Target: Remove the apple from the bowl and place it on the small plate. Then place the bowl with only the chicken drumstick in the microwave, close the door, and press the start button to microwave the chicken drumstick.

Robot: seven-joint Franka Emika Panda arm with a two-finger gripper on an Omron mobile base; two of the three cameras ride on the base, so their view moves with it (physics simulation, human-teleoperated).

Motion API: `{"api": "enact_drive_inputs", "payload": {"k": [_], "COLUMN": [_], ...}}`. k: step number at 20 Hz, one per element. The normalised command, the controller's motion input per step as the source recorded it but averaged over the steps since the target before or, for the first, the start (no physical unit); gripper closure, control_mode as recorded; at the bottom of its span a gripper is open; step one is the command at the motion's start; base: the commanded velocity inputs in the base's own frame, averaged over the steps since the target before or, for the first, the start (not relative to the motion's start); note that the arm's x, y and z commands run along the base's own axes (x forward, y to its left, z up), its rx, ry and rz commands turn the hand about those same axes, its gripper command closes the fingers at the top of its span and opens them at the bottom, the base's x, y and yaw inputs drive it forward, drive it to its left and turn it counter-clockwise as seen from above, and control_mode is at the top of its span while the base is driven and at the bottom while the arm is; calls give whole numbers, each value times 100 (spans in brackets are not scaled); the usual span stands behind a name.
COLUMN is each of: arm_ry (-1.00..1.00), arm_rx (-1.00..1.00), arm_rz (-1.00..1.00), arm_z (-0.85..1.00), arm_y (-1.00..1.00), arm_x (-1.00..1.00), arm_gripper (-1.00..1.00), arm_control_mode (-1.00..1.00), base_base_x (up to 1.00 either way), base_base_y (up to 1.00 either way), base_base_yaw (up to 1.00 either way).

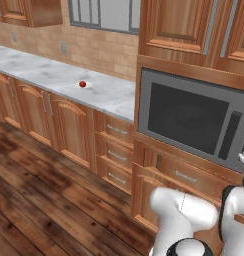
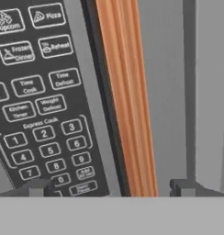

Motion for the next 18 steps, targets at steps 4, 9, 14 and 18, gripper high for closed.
{"api": "enact_drive_inputs", "payload": {"k": [4,9,14,18], "arm_ry": [0,0,-10,-10], "arm_rx": [0,0,0,0], "arm_rz": [0,0,0,0], "arm_z": [-32,-61,-27,-9], "arm_y": [-18,-5,-23,-23], "arm_x": [59,10,0,0], "arm_gripper": [-100,-100,-100,-100], "arm_control_mode": [-100,-100,-100,-100], "base_base_x": [0,0,0,0], "base_base_y": [0,0,0,0], "base_base_yaw": [0,0,0,0]}}
